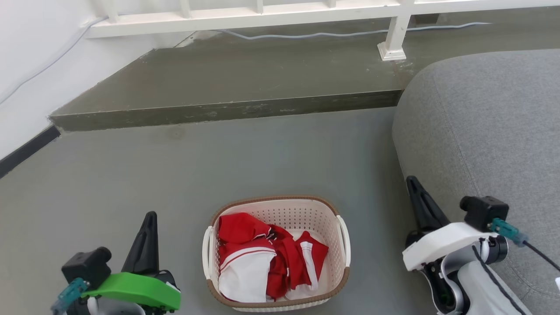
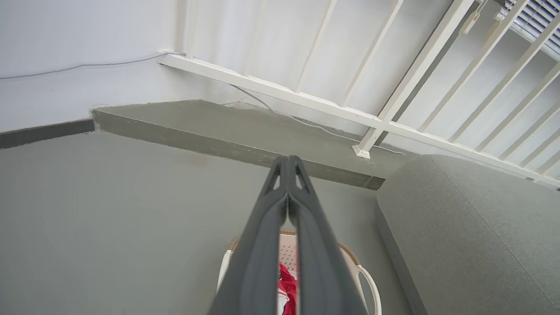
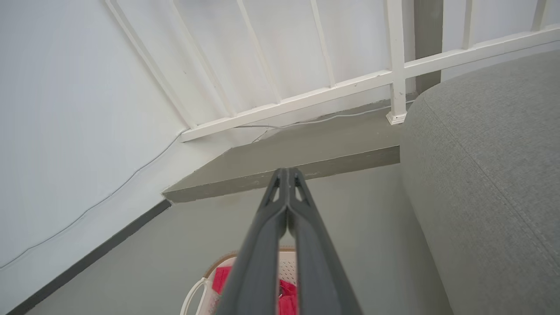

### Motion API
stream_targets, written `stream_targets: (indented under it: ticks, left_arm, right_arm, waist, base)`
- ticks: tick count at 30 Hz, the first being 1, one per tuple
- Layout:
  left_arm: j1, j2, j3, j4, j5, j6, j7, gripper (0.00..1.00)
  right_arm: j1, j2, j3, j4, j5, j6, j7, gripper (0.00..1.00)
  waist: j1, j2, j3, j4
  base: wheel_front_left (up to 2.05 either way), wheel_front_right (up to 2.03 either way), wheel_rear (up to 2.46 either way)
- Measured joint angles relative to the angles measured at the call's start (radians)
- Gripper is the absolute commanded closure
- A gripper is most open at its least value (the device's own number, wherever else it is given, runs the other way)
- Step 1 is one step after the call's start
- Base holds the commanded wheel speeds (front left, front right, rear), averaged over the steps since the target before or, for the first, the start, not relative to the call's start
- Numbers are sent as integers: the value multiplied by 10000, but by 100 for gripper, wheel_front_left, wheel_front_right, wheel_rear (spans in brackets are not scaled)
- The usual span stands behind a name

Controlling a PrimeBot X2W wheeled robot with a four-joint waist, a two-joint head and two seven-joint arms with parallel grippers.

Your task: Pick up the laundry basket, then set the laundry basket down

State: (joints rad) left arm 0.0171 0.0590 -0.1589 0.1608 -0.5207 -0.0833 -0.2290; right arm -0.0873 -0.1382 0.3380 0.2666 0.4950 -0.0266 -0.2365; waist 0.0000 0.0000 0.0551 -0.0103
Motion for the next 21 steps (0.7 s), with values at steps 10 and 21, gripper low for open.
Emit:
stream_targets:
  ticks: [10,21]
  left_arm:
    - [-1,-19,247,96,-1381,-23,364,100]
    - [-11,-48,537,238,-2763,-46,809,100]
  right_arm:
    - [1,105,-479,-33,1390,117,360,100]
    - [3,161,-1047,-54,2869,278,802,100]
  waist:
    - [0,0,-55,14]
    - [0,0,-122,29]
  base:
    - [0,0,0]
    - [0,0,0]
